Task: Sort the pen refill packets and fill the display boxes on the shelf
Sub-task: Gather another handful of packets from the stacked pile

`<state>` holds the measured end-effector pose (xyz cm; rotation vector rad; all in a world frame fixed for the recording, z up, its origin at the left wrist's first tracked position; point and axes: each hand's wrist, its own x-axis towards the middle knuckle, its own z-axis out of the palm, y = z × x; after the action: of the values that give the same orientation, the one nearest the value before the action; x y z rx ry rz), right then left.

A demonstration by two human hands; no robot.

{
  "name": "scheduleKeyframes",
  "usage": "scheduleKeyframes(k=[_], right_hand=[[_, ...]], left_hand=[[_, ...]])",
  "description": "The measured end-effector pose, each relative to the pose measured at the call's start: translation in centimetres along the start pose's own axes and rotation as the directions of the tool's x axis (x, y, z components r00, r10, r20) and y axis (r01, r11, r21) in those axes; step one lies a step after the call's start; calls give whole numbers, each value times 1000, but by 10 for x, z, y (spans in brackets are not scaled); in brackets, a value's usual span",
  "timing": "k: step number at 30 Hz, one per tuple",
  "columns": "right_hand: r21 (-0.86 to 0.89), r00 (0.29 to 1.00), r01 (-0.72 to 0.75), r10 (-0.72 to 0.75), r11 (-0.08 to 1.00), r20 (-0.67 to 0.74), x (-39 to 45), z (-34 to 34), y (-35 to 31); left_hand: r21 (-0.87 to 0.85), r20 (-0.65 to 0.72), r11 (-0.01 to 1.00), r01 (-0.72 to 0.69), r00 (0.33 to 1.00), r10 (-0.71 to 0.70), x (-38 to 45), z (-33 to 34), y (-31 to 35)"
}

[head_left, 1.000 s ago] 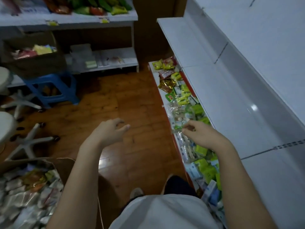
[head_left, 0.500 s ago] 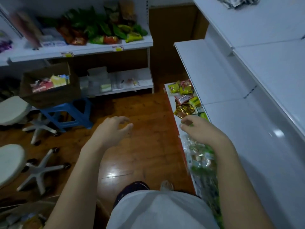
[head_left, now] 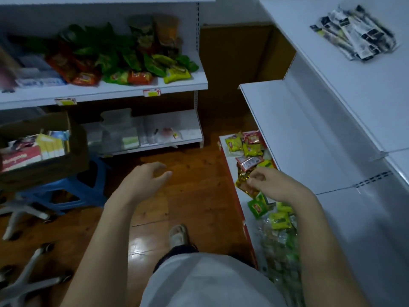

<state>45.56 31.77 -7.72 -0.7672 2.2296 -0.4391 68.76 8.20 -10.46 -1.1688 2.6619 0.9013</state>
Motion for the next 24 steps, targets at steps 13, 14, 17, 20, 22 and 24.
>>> scheduleKeyframes(k=[13,14,17,20,22,24], right_hand=[[132,987,-109,123,985,-102,159,-88,-54],[120,987,-101,115,988,-112,173,-100,-55],[130,991,-49,64,990,-118,206,-142,-65],[207,977,94,-50,974,-205,225,-192,-81],[261,939,207,-117,943,-323,232,-230,-92],[286,874,290,-132,913,-467,231,-261,-96]], left_hand=[[39,205,978,-206,959,194,258,-63,57],[51,207,974,-220,957,206,278,-65,68],[71,222,954,-293,937,271,328,-83,113],[38,144,898,-438,892,429,370,-114,170],[-15,47,833,-553,832,553,394,-132,213],[-109,14,764,-636,767,641,410,-141,251]])
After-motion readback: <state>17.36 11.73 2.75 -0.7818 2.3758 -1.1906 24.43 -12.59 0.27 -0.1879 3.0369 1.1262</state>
